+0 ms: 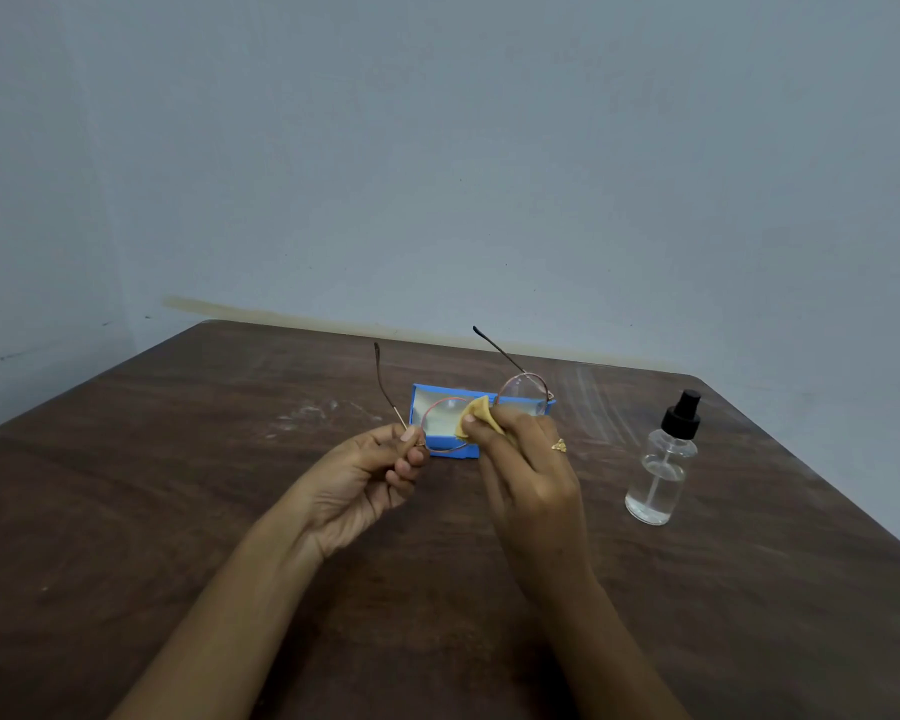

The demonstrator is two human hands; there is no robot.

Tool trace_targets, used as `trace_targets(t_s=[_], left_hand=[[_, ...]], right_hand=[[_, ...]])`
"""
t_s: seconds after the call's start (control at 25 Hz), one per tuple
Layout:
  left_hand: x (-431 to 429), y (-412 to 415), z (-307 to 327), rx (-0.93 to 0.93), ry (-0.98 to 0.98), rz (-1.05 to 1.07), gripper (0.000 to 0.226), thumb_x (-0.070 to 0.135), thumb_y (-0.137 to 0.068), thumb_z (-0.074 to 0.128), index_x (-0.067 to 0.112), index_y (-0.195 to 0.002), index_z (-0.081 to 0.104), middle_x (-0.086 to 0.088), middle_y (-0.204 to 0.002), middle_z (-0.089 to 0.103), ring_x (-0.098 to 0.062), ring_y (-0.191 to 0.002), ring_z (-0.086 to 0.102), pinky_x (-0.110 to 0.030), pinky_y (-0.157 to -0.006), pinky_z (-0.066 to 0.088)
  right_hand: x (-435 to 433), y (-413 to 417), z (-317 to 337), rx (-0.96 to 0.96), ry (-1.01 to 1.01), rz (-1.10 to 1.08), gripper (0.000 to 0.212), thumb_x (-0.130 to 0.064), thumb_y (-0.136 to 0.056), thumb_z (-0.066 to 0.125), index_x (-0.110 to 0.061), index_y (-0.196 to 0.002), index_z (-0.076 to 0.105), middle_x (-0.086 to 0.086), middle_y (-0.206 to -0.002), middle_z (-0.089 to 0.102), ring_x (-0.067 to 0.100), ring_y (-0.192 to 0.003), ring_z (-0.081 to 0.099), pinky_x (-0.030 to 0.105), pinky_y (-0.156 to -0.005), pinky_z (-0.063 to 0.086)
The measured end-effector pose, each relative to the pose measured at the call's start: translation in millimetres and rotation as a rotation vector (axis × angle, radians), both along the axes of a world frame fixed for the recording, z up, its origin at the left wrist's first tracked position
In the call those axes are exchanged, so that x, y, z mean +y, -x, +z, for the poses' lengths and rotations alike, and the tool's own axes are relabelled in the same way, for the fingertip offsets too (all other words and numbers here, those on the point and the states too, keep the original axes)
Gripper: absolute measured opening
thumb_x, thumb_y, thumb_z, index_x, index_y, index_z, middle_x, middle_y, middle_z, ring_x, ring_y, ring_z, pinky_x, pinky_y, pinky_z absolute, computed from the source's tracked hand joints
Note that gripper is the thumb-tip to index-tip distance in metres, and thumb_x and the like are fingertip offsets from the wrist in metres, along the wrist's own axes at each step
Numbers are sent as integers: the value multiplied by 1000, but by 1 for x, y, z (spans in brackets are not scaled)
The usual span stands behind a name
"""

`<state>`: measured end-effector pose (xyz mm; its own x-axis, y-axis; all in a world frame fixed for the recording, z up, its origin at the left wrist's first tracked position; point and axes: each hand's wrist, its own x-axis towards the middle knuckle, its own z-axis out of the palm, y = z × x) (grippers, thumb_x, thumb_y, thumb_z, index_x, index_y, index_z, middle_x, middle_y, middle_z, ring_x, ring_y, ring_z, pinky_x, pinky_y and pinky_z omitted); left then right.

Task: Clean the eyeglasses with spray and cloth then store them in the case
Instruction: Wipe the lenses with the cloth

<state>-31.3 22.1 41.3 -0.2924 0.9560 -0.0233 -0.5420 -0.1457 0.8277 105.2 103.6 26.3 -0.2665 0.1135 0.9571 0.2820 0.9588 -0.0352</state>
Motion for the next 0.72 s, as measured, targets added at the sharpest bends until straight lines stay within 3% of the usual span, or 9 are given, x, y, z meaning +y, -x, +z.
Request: trace_targets(t_s=[0.2,0.32,0.52,0.64,0.72], left_hand=[[-1,-2,-1,92,3,-10,13,4,-81,47,8,-69,49,2,-50,55,0,-38,45,-7,-36,37],[-1,-2,-2,120,-4,-19,4,9,-70,53,8,-68,50,2,-50,56,0,-38,46,-7,-36,38],[2,-1,-4,91,-9,1,28,0,-89,40,8,-65,51,1,-50,55,1,-38,45,-6,-35,37],[2,0,-4,46,-32,-1,44,-4,-88,37,10,-54,61,0,-50,54,0,-38,44,-6,-35,36],[1,-1,-2,16,-42,-1,41,-5,-85,38,9,-54,61,0,-49,53,0,-37,43,-6,-35,35]], right_hand=[[-3,1,1,25,-10,14,22,-4,-84,52,3,-96,69,17,-92,70,14,-96,52,29,-81,50],[-5,2,1,2,-16,65,20,0,-85,54,2,-98,68,16,-94,70,22,-89,63,33,-76,54],[-6,4,1,-78,-42,131,21,2,-85,56,3,-102,68,14,-101,70,27,-79,65,34,-72,52],[-7,4,0,-143,-83,126,23,1,-85,57,0,-104,68,11,-103,70,25,-76,63,34,-69,53],[-7,3,-1,-169,-83,127,23,1,-84,57,-2,-104,68,10,-103,70,25,-75,62,34,-64,53]])
